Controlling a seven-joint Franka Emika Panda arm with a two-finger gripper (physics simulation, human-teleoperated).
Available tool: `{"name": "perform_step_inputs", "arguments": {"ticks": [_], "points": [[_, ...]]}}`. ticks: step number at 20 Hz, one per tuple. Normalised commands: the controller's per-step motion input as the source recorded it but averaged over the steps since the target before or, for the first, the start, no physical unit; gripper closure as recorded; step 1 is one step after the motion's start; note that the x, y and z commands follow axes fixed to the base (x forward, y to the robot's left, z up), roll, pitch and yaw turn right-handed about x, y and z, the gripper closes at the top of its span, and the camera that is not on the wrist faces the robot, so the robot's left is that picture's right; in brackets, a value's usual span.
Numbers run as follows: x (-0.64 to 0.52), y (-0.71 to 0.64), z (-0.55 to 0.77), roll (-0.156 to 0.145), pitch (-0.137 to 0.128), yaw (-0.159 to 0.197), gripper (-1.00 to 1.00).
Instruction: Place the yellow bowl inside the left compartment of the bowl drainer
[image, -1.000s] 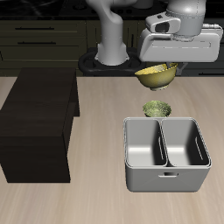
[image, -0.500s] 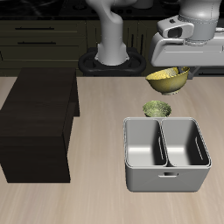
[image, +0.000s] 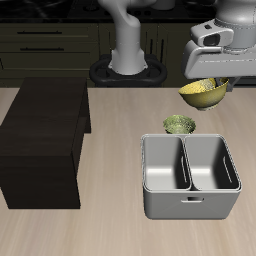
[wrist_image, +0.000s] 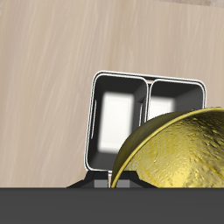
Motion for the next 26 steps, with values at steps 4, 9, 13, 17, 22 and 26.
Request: {"name": "perform_step_inputs", "arguments": {"ticks": [4,9,13,17,22,26], "points": [[0.03,0.09,-0.07,0.007,0.008,0.009,1.0],[0.04,0.06,-0.11,0.007,0.014,0.004,1.0],[0.01,0.06,-0.13,0.011,0.016,-0.001,1.0],[0.04,0.0,-0.11,0.002,0.018,-0.006,1.0],[0.01,-0.01,-0.15,0.0,0.019,-0.002,1.0],[0.04,-0.02,-0.15,-0.012,0.015,0.013,1.0]]}}
